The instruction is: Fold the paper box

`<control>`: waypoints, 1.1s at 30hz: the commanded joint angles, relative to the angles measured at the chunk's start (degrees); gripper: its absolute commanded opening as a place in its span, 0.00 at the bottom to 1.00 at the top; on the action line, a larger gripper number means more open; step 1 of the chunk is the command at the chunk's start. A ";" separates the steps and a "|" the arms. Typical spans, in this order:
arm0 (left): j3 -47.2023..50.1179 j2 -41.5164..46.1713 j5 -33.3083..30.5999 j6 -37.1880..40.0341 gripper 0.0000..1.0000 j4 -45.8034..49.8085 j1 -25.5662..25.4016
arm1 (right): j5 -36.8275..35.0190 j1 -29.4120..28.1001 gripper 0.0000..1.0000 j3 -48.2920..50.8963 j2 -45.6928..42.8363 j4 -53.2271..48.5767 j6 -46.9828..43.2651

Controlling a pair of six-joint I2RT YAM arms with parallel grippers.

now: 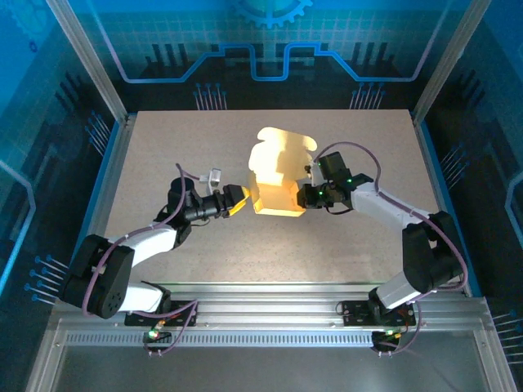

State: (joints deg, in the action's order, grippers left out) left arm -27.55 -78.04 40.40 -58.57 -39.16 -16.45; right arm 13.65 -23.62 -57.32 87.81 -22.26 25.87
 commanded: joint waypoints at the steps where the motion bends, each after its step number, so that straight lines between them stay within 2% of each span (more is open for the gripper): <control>1: -2.10 -0.87 1.21 -0.07 0.65 0.79 -0.91 | -2.27 -1.46 0.07 -2.16 0.93 -2.38 -1.65; 6: -2.46 -0.75 1.35 -0.33 0.59 1.79 -1.22 | -6.39 -3.11 0.06 -3.53 1.74 -4.66 -2.92; 13: -4.06 0.39 0.13 2.57 0.56 11.21 -1.61 | -15.40 -5.75 0.06 -6.36 2.57 -9.37 -4.42; 17: -4.53 0.56 -0.57 2.88 0.50 14.10 -2.05 | -16.58 -6.35 0.06 -6.88 2.54 -9.69 -4.48; 33: -7.24 -4.25 -3.22 2.34 0.45 17.34 -4.11 | -30.77 -13.36 0.05 -12.14 4.71 -15.64 -4.61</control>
State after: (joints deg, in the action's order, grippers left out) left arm -32.77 -81.08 38.13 -56.66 -22.87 -19.86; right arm -12.80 -34.83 -67.29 91.18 -35.42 21.34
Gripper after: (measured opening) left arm 0.451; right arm 0.053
